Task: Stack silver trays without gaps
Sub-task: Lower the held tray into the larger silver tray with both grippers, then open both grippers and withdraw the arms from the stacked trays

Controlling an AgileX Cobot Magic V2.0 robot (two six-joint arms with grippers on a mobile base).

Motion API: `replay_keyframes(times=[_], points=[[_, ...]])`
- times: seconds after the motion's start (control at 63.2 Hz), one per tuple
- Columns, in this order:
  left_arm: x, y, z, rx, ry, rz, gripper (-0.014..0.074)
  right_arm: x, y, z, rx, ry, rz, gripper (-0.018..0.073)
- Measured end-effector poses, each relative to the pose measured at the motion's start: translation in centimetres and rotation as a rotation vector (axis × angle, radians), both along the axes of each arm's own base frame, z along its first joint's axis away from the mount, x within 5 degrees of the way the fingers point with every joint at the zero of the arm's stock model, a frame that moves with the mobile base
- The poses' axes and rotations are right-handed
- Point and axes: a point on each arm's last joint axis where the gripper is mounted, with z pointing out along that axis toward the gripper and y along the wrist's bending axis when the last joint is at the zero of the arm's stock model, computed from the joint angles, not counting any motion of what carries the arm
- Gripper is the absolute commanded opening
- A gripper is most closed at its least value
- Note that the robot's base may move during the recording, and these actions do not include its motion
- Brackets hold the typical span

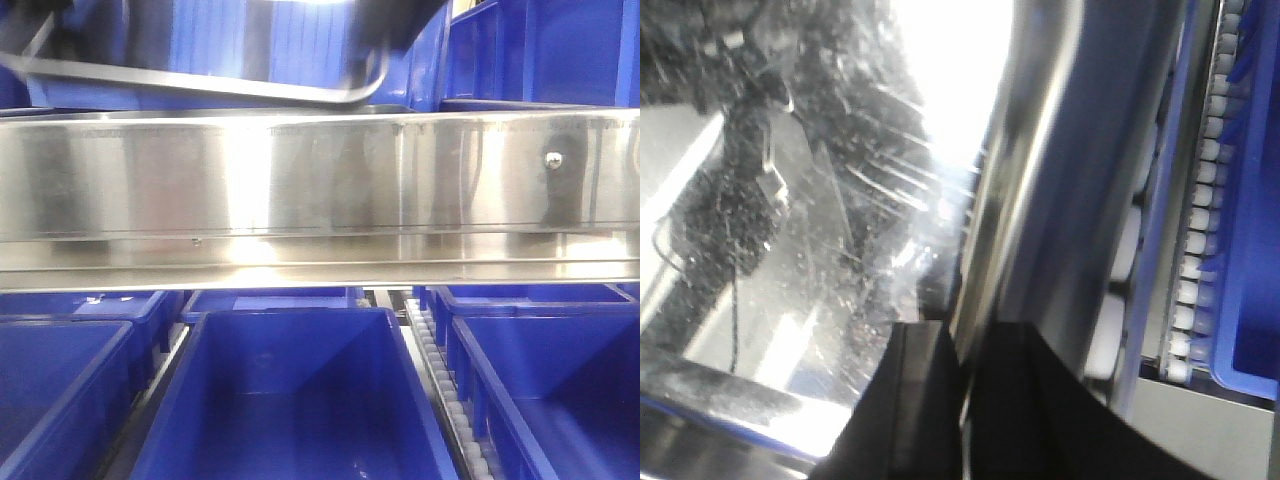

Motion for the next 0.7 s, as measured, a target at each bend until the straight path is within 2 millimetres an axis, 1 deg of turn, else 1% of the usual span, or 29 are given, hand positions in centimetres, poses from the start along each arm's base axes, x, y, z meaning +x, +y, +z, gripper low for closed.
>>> replay_keyframes(times=[0.063, 0.142, 0.206, 0.222, 0.253, 0.301, 0.38, 0.412, 0.459, 0.57, 0.649, 0.697], points=[[0.5, 0.0, -0.5, -0.002, 0.009, -0.003, -0.001, 0.4, -0.2, -0.3, 0.004, 0.007, -0.012, 0.0087], [0.9, -0.2, -1.0, -0.005, 0.02, -0.009, 0.0074, 0.9, -0.5, -0.6, 0.009, 0.014, -0.025, 0.0204], [1.2, -0.2, -1.5, -0.001, 0.033, -0.016, 0.0179, 1.1, -0.7, -0.6, 0.018, 0.017, -0.033, 0.0317], [1.3, -0.3, -1.6, -0.001, 0.034, -0.019, 0.0205, 1.1, -0.8, -0.6, 0.018, 0.014, -0.034, 0.0362], [1.3, -0.3, -1.7, -0.003, 0.032, -0.022, 0.026, 1.2, -0.8, -0.6, 0.022, 0.013, -0.036, 0.042], [1.4, -0.4, -1.7, -0.003, 0.035, -0.026, 0.0372, 1.3, -0.9, -0.6, 0.023, 0.011, -0.039, 0.051], [1.5, -0.4, -1.8, -0.003, 0.036, -0.03, 0.0494, 1.3, -0.9, -0.6, 0.023, 0.011, -0.039, 0.0604], [1.5, -0.4, -1.8, -0.003, 0.036, -0.03, 0.0539, 1.3, -0.9, -0.6, 0.023, 0.011, -0.039, 0.0618], [1.5, -0.5, -1.9, -0.002, 0.036, -0.032, 0.0575, 1.3, -0.9, -0.6, 0.024, 0.01, -0.039, 0.062], [1.6, -0.5, -1.5, -0.001, 0.026, -0.044, 0.0578, 1.1, -1.0, -0.2, 0.032, 0.002, -0.039, 0.061], [1.4, -0.5, -0.7, -0.006, 0.012, -0.064, 0.0577, 0.8, -1.2, 0.5, 0.044, -0.016, -0.038, 0.0559], [1.0, -0.3, -0.1, -0.007, -0.005, -0.078, 0.0575, 0.4, -1.4, 1.3, 0.055, -0.036, -0.037, 0.0504]])
